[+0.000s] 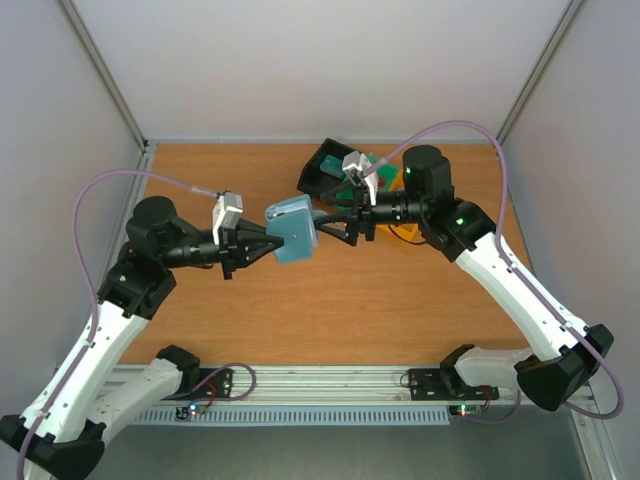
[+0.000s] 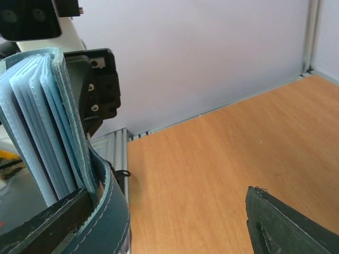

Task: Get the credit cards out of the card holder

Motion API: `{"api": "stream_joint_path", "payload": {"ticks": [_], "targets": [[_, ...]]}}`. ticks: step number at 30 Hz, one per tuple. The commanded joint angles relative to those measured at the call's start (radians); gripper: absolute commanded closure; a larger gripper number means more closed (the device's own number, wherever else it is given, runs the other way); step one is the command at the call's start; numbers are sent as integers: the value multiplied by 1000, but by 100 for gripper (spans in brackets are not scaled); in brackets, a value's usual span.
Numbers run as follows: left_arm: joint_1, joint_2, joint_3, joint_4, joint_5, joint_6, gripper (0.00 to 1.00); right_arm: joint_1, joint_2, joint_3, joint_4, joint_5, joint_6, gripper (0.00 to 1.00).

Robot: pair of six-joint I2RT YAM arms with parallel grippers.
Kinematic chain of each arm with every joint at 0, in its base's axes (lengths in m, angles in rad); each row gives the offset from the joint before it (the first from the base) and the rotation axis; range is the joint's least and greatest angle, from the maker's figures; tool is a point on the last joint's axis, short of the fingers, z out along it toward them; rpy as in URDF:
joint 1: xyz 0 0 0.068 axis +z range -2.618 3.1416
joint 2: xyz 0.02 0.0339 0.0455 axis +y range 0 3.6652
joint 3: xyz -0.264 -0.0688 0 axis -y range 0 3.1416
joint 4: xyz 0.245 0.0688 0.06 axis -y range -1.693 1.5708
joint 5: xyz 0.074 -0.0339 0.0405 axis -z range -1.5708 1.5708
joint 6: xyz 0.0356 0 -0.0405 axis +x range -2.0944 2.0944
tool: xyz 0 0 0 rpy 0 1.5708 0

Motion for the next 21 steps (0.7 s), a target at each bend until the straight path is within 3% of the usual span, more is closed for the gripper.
{"api": "stream_joint_path", "payload": {"ticks": [1, 11, 21], "targets": [[-6, -2, -1, 110, 87, -25, 100, 3, 7, 38, -53, -99, -16, 21], [-6, 2, 16, 64, 49, -3, 100, 3, -46, 96, -288, -238, -220, 6], [-6, 6, 21, 73, 57, 17, 100, 19, -2, 61, -103, -183, -56, 20]]}}
